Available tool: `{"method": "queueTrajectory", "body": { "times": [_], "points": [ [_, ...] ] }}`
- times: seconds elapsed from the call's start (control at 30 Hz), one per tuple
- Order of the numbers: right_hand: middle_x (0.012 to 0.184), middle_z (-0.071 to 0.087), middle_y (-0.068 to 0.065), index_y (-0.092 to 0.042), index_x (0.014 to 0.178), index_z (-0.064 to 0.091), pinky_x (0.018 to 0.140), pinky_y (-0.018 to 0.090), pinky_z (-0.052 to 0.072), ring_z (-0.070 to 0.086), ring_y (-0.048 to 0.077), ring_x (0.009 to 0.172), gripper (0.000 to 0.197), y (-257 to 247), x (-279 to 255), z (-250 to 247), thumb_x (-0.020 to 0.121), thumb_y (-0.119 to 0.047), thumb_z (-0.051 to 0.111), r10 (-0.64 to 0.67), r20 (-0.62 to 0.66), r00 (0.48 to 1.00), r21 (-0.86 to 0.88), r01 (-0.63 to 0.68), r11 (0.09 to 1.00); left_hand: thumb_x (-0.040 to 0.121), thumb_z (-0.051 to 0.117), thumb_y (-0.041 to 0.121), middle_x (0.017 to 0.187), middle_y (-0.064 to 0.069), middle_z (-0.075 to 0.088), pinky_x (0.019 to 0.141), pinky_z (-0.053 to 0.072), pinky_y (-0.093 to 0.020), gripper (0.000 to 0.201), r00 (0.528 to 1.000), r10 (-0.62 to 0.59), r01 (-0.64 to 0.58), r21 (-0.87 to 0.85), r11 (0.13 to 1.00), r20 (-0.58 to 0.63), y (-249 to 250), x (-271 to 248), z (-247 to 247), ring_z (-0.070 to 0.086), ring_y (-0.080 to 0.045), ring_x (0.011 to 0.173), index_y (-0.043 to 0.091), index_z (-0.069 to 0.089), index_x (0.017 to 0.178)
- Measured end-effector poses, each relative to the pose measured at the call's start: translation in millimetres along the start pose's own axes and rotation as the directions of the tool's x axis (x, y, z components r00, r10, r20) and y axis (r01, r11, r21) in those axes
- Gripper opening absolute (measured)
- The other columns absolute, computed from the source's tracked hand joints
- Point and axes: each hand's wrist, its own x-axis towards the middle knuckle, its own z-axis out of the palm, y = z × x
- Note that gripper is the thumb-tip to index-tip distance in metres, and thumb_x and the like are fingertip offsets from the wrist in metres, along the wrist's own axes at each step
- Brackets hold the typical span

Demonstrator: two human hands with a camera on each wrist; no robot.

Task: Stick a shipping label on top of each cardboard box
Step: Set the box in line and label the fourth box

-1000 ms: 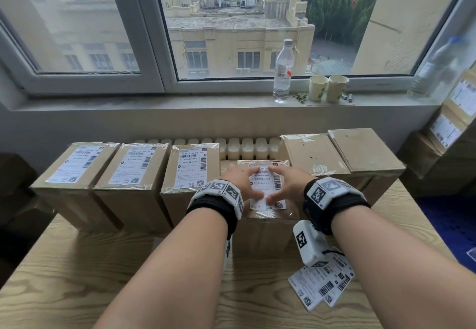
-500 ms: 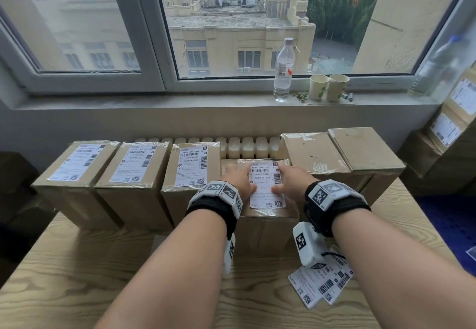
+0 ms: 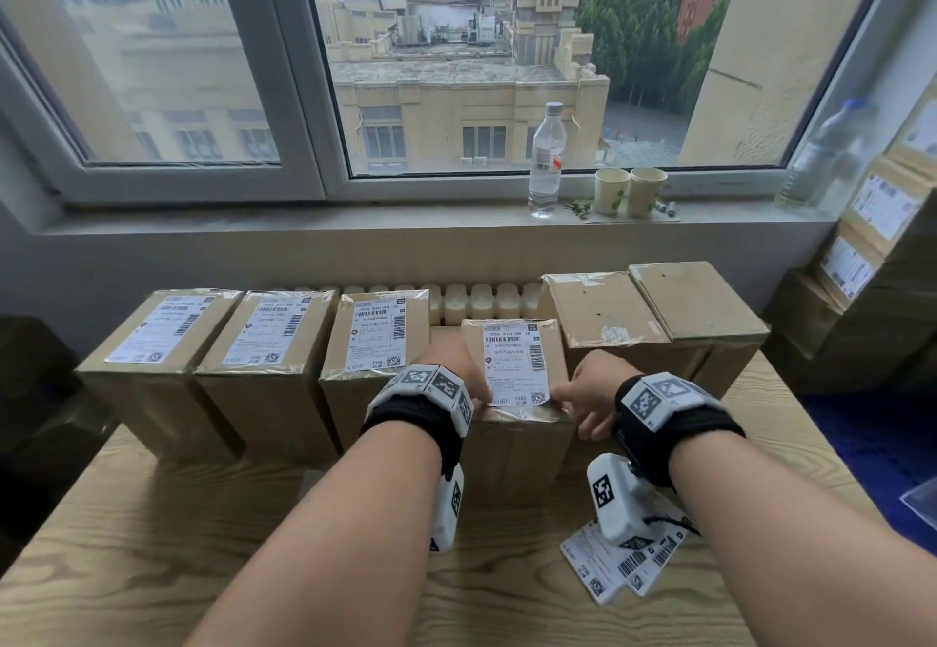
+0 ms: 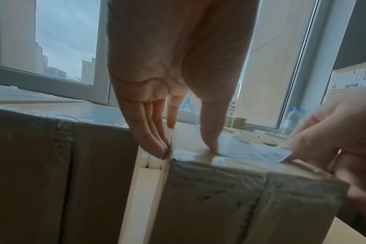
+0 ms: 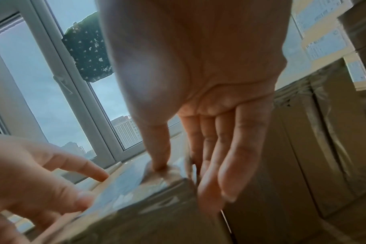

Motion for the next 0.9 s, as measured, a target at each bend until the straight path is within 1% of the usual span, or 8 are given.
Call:
{"method": "queueTrajectory", "body": {
  "times": [0.1, 0.23, 0.27, 0.37, 0.43, 0.53, 0.77, 0.9],
  "points": [
    [0.07, 0.064, 0.01, -0.007, 0.076, 0.059, 0.053, 0.027, 0.052, 0.063, 0.024, 0.058, 0.022, -4.2, -3.6, 3.2, 0.086, -0.023, 0.07, -0.004, 0.038, 0.999, 0.013, 0.004, 1.0, 0.066, 0.088, 0.03, 0.113, -0.003, 0.063, 0.09, 0.052, -0.038, 0.061, 0.999, 0.016, -0.014, -0.042, 0.999, 0.037, -2.3, -1.7, 1.4, 0.061, -0.023, 0.104, 0.014, 0.054, 0.114],
    [0.07, 0.065, 0.018, 0.007, 0.098, 0.061, 0.084, 0.046, 0.058, 0.072, 0.039, 0.086, 0.026, -13.1, -1.5, 5.7, 0.089, -0.017, 0.062, 0.027, 0.061, 0.998, -0.002, -0.027, 1.0, 0.065, 0.088, 0.026, 0.132, -0.002, 0.055, 0.102, 0.046, -0.041, 0.081, 0.999, 0.039, -0.039, -0.102, 0.994, 0.0, -9.3, -3.4, -0.4, 0.054, -0.025, 0.121, 0.014, 0.046, 0.133],
    [0.076, 0.066, 0.021, 0.01, 0.107, 0.057, 0.085, 0.048, 0.057, 0.071, 0.04, 0.085, 0.031, -15.1, -1.7, 6.3, 0.092, -0.016, 0.056, 0.025, 0.062, 0.998, 0.033, -0.028, 0.999, 0.066, 0.088, 0.027, 0.136, -0.002, 0.053, 0.103, 0.044, -0.041, 0.084, 0.999, 0.038, -0.038, -0.102, 0.994, -0.011, -11.4, -2.7, -1.0, 0.051, -0.025, 0.124, 0.014, 0.044, 0.136],
    [0.122, 0.061, 0.026, 0.003, 0.133, 0.044, 0.082, 0.045, 0.059, 0.071, 0.039, 0.079, 0.051, -19.9, -0.9, 7.9, 0.098, -0.034, 0.046, 0.016, 0.034, 0.999, 0.151, -0.021, 0.988, 0.069, 0.086, 0.027, 0.139, -0.003, 0.05, 0.104, 0.044, -0.041, 0.086, 0.999, 0.028, -0.029, -0.103, 0.994, -0.015, -14.6, -1.6, -2.3, 0.05, -0.025, 0.126, 0.014, 0.04, 0.14],
    [0.111, 0.069, 0.02, 0.001, 0.122, 0.055, 0.081, 0.042, 0.06, 0.074, 0.032, 0.08, 0.053, -19.5, 2.4, 9.7, 0.094, -0.043, 0.055, -0.03, -0.026, 0.999, 0.018, 0.03, 0.999, 0.07, 0.085, 0.029, 0.141, -0.002, 0.049, 0.103, 0.043, -0.039, 0.086, 0.999, 0.027, -0.029, -0.096, 0.995, -0.032, -14.8, -1.5, -2.3, 0.049, -0.024, 0.127, 0.016, 0.039, 0.142],
    [0.082, 0.074, 0.008, -0.002, 0.094, 0.069, 0.076, 0.04, 0.061, 0.075, 0.025, 0.073, 0.034, -16.9, 11.3, 12.6, 0.087, -0.035, 0.068, -0.082, -0.092, 0.992, -0.114, 0.071, 0.991, 0.072, 0.084, 0.031, 0.142, -0.001, 0.049, 0.099, 0.043, -0.036, 0.084, 0.996, 0.035, -0.042, -0.081, 0.996, -0.078, -13.9, -1.0, -2.3, 0.05, -0.023, 0.127, 0.018, 0.04, 0.142],
    [0.076, 0.074, 0.008, -0.005, 0.088, 0.069, 0.07, 0.037, 0.062, 0.073, 0.023, 0.063, 0.025, -27.0, 28.7, 8.4, 0.086, -0.031, 0.069, -0.103, -0.228, 0.968, -0.083, 0.086, 0.993, 0.077, 0.079, 0.032, 0.131, -0.002, 0.057, 0.096, 0.046, -0.035, 0.062, 0.976, 0.053, -0.053, 0.004, 0.999, -0.213, -3.0, 5.5, -8.7, 0.055, -0.024, 0.119, 0.017, 0.051, 0.13],
    [0.085, 0.074, 0.01, -0.006, 0.092, 0.069, 0.077, 0.035, 0.059, 0.073, 0.026, 0.076, 0.025, -28.7, 42.9, 3.9, 0.084, -0.03, 0.068, -0.13, -0.276, 0.952, -0.053, 0.12, 0.991, 0.083, 0.073, 0.023, 0.126, -0.006, 0.059, 0.094, 0.046, -0.034, 0.048, 0.945, 0.075, -0.068, 0.032, 0.997, -0.318, 5.7, 18.4, -13.9, 0.056, -0.025, 0.116, 0.016, 0.054, 0.127]
  ]
}}
